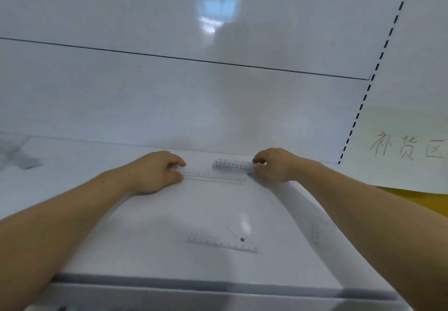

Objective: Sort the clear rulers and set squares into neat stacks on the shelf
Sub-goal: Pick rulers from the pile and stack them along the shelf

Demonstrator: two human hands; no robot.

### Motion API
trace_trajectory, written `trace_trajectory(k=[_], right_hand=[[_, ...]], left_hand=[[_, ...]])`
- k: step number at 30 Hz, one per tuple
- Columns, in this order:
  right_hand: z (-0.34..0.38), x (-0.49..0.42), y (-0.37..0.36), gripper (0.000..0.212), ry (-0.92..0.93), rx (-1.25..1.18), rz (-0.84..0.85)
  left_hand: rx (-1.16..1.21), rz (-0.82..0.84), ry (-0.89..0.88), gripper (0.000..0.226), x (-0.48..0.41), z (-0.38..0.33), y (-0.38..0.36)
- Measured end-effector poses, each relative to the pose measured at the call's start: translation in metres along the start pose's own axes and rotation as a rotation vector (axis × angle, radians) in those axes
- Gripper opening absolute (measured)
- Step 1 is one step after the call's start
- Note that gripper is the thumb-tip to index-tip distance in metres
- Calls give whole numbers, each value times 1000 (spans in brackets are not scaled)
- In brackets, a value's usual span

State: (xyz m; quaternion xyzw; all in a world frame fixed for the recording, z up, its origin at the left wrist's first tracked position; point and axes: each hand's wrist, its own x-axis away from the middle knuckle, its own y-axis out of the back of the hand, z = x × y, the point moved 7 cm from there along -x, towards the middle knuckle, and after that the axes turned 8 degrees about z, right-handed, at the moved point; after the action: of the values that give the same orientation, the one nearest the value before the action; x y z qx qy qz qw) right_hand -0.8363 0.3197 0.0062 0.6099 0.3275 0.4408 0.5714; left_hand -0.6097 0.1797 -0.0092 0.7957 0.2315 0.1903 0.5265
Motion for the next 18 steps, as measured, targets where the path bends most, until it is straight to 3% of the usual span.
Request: trace_trajectory(k=[9,18], right_hand=[[-14,-5,-12,46,113,-2,-54],[-56,19,-16,78,62,-135,-61]], left_hand=[[71,-92,119,41,-1,-23,-4],[41,-104,117,43,-22,-56,-13]])
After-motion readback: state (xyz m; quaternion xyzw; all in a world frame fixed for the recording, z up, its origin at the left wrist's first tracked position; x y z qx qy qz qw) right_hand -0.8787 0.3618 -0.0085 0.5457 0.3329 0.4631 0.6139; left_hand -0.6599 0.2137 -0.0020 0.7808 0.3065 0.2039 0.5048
